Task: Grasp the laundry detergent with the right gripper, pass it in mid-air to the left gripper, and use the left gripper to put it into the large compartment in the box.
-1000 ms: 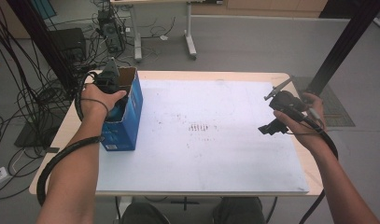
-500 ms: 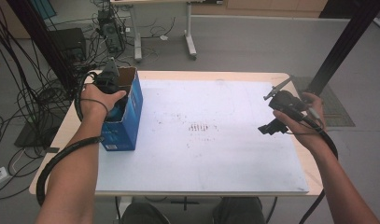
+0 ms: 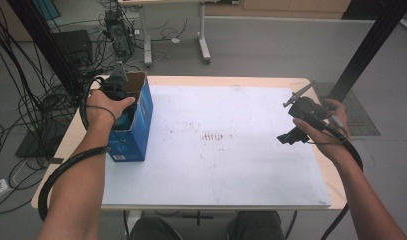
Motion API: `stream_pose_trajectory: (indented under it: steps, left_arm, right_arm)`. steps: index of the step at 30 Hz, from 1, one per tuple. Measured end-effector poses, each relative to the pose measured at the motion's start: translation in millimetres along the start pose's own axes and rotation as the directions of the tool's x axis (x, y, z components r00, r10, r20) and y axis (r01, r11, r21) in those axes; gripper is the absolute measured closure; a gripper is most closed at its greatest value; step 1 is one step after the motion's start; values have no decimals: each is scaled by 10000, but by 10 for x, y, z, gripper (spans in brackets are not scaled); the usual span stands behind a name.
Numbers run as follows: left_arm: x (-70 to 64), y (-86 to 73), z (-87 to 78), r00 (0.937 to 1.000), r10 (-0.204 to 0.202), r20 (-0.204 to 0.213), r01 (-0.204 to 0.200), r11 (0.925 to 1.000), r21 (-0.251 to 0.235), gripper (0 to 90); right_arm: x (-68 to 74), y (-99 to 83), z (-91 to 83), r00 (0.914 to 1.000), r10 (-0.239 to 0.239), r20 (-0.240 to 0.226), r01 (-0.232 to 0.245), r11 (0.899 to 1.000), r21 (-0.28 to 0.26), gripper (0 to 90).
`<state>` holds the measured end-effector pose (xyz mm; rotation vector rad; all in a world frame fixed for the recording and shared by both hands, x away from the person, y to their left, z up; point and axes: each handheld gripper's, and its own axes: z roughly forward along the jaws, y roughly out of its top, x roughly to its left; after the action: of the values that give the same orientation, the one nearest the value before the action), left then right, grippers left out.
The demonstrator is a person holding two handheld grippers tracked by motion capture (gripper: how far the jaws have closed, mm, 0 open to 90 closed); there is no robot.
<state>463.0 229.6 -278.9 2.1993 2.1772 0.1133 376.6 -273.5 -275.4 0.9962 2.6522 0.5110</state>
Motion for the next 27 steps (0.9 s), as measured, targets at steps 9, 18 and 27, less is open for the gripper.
stream_pose_trajectory:
  steps: [9, 18, 27]
  left_arm:
    - [1, -4, 3, 10000, 19, 16, -19, 10000, 1, 355]
    - [3, -20, -43, 9999, 32, 156, -30, 9999, -109, 305]
    - [-19, -42, -190, 9998, 202, 28, -202, 9994, -277, 291]
  right_arm:
    - [3, 6, 6, 10000, -8, -19, 8, 10000, 6, 46]
    - [17, 34, 16, 9999, -96, -46, 96, 9999, 38, 46]
    - [52, 105, 2, 9996, -269, -45, 269, 9996, -38, 46]
